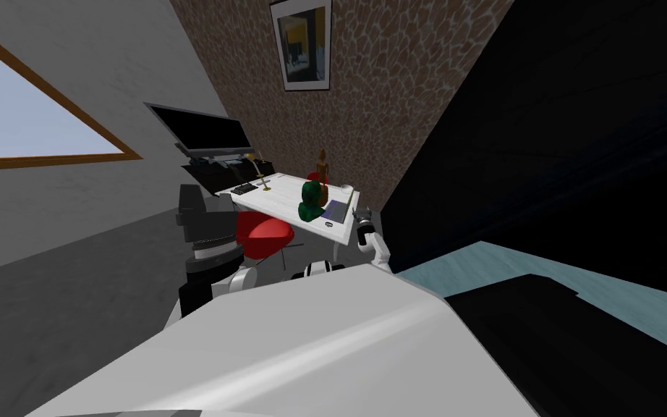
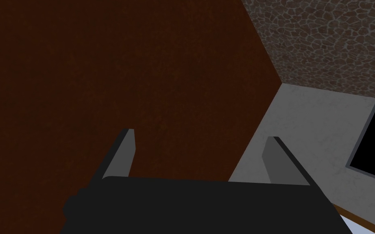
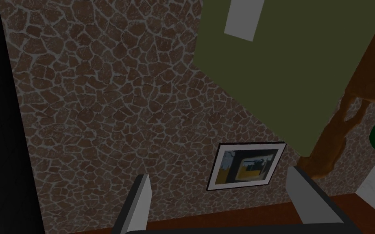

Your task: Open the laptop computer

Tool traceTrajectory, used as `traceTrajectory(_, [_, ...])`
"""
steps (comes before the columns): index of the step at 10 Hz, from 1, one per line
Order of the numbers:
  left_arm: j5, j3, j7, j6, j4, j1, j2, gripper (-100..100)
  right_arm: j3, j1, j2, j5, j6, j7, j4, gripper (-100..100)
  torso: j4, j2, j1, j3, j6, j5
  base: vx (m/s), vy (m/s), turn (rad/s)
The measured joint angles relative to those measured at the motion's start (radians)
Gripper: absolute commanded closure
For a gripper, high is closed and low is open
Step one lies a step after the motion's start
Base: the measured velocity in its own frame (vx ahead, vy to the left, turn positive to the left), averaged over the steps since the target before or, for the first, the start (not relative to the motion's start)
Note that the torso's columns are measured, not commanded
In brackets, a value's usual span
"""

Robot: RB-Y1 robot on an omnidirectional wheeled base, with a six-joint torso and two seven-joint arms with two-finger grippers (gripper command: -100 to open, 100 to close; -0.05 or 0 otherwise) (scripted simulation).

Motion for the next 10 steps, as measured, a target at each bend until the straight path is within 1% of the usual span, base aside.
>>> traceTrajectory(1, [0.000,0.000,0.000,0.000,0.000,0.000,0.000,0,0.003,-0.005,-0.001,0.020,0.014,0.013,0.007,-100,0.000,0.000,0.000,0.000,0.001,0.000,0.003,0.002,0.096])
traceTrajectory(2, [0.000,0.000,0.000,0.000,0.000,0.000,0.000,0,0.003,-0.018,0.007,0.055,0.031,0.030,0.027,-100,0.000,0.000,0.000,0.000,0.000,0.000,0.004,0.003,0.150])
traceTrajectory(3, [0.000,0.000,0.000,0.000,0.000,0.000,0.000,0,0.009,-0.029,0.008,0.085,0.059,0.057,0.044,-100,0.000,0.000,0.000,0.000,0.000,0.000,0.004,0.002,0.070])
traceTrajectory(5, [0.000,0.000,0.000,0.000,0.000,0.000,0.000,0,0.012,-0.044,0.010,0.139,0.095,0.089,0.070,-100,0.000,0.000,0.000,0.000,0.000,0.000,0.003,0.002,0.078])
traceTrajectory(7, [0.000,0.000,0.000,0.000,0.000,0.000,0.000,0,0.011,-0.055,0.018,0.196,0.119,0.111,0.096,-100,0.000,0.000,0.000,0.000,0.000,0.000,0.003,0.002,0.126])
traceTrajectory(9, [0.000,0.000,0.000,0.000,0.000,0.000,0.000,0,0.014,-0.086,0.027,0.261,0.166,0.158,0.143,-100,-0.001,-0.001,0.000,0.000,0.000,0.000,0.002,0.003,0.087])
traceTrajectory(10, [0.000,0.000,0.000,0.000,0.000,0.000,0.000,0,0.016,-0.091,0.030,0.288,0.181,0.172,0.152,-100,-0.001,-0.002,-0.001,-0.001,0.000,-0.001,-0.001,0.004,0.071])
